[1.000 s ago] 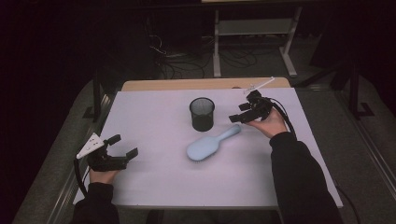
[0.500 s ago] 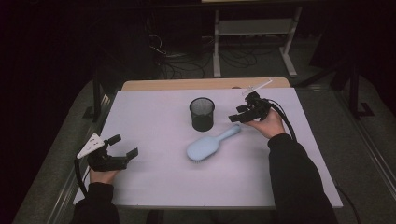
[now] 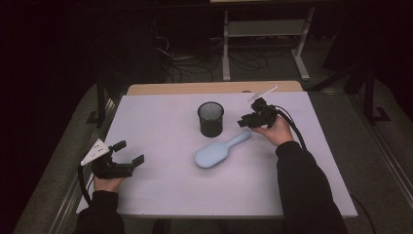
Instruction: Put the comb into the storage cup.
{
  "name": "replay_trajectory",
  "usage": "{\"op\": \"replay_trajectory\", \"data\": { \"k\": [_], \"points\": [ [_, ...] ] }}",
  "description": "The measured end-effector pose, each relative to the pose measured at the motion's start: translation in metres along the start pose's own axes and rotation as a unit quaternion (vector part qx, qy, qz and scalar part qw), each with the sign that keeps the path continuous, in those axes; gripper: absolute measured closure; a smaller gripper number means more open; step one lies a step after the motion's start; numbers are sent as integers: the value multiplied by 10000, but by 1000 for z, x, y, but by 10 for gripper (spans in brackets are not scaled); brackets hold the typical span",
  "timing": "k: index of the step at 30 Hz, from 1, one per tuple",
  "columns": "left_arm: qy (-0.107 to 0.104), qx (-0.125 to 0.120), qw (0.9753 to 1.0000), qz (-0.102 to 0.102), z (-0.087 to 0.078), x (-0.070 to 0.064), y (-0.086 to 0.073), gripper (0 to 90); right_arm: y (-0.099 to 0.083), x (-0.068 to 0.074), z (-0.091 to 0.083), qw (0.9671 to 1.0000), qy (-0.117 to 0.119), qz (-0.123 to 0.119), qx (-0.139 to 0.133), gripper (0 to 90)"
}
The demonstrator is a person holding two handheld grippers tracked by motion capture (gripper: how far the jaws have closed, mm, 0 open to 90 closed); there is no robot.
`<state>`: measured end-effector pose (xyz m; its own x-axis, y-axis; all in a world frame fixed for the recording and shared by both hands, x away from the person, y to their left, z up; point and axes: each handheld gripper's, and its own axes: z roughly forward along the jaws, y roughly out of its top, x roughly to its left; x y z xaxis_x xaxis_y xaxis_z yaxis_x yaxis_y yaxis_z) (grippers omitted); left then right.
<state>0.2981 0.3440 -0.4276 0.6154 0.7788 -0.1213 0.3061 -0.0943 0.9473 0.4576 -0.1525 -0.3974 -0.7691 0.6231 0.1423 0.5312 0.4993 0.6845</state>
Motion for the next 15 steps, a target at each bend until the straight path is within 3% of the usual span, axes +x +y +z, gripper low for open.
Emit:
{"op": "replay_trajectory", "data": {
  "k": [9, 15],
  "points": [
    [-5, 1, 10000, -4, 0, 0, 0, 0, 0, 1, 10, 9997, -214, 70, 77, 811],
    [-8, 1, 10000, 4, 0, 0, 0, 0, -1, 2, 16, 9996, -230, 66, 175, 882]
  ]
}}
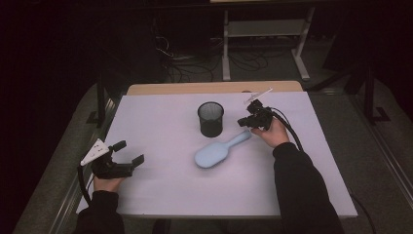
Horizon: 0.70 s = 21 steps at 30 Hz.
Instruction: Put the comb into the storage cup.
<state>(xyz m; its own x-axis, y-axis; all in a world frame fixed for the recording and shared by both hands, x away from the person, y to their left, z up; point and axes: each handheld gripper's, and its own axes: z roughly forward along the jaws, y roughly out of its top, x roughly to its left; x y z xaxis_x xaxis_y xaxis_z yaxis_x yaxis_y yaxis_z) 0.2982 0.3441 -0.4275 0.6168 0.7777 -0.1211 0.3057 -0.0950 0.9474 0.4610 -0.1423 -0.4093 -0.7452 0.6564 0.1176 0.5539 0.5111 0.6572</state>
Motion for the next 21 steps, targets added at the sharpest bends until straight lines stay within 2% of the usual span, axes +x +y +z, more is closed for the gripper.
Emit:
{"op": "replay_trajectory", "data": {
  "k": [8, 21],
  "points": [
    [-12, 38, 10000, 6, 1, 0, 0, 0, -3, 0, 11, 9998, 144, 11, 167, 890],
    [-15, 46, 10000, 10, 1, 0, 0, 0, -6, 2, 24, 9991, 182, 27, 390, 890]
  ]
}}
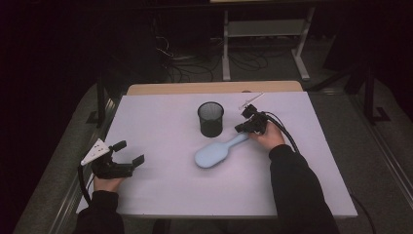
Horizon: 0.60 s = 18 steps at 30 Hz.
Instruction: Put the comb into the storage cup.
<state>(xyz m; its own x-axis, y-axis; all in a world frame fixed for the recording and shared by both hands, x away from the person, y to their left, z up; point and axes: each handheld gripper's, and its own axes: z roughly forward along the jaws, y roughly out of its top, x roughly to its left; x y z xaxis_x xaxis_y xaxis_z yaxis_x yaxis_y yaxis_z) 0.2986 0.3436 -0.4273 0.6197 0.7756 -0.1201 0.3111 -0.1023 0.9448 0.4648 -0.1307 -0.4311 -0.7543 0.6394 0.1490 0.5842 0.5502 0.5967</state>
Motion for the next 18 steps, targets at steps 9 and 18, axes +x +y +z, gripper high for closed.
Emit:
{"op": "replay_trajectory", "data": {
  "k": [9, 18],
  "points": [
    [-1, 6, 10000, 7, 0, 0, 0, 0, -2, 0, 3, 9999, 78, 19, 82, 890],
    [-5, 12, 10000, 0, 0, 0, 0, 0, -7, 3, 5, 9997, 172, -1, 189, 890]
  ]
}}
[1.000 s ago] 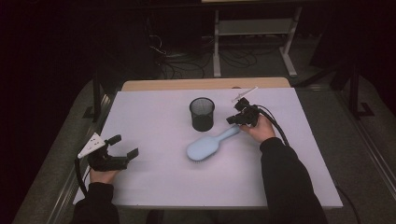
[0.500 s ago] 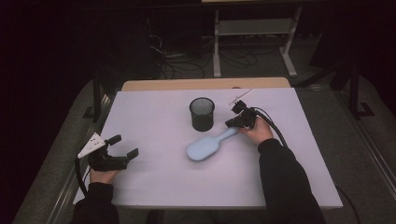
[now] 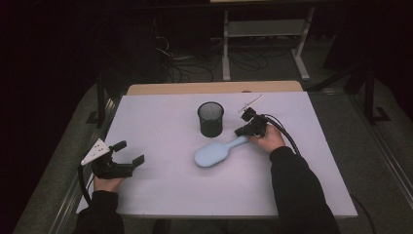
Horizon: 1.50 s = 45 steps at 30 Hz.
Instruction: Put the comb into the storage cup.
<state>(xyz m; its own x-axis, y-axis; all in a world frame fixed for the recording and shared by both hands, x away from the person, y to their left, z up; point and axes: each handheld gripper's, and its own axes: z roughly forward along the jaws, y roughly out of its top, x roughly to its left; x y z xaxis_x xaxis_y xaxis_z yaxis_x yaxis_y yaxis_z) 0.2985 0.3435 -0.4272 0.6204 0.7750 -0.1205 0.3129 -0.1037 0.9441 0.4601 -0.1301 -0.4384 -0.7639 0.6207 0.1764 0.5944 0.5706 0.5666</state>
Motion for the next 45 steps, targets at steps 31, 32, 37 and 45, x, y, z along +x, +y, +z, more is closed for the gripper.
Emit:
{"op": "replay_trajectory", "data": {
  "k": [31, 32, 37, 45],
  "points": [
    [-18, 5, 10000, -72, 1, 1, -1, 0, -27, 10, -12, 9999, -66, -83, -78, 890],
    [-13, -2, 10000, -90, 1, 1, -1, 0, -28, 11, -12, 9999, -65, -94, -84, 890],
    [-12, 28, 10000, -68, 1, 1, -1, 0, -33, 14, -15, 9998, -43, -118, -134, 890],
    [-25, 51, 10000, -52, 2, 1, -1, 0, -39, 18, -18, 9998, -8, -162, -139, 890]
  ]
}}
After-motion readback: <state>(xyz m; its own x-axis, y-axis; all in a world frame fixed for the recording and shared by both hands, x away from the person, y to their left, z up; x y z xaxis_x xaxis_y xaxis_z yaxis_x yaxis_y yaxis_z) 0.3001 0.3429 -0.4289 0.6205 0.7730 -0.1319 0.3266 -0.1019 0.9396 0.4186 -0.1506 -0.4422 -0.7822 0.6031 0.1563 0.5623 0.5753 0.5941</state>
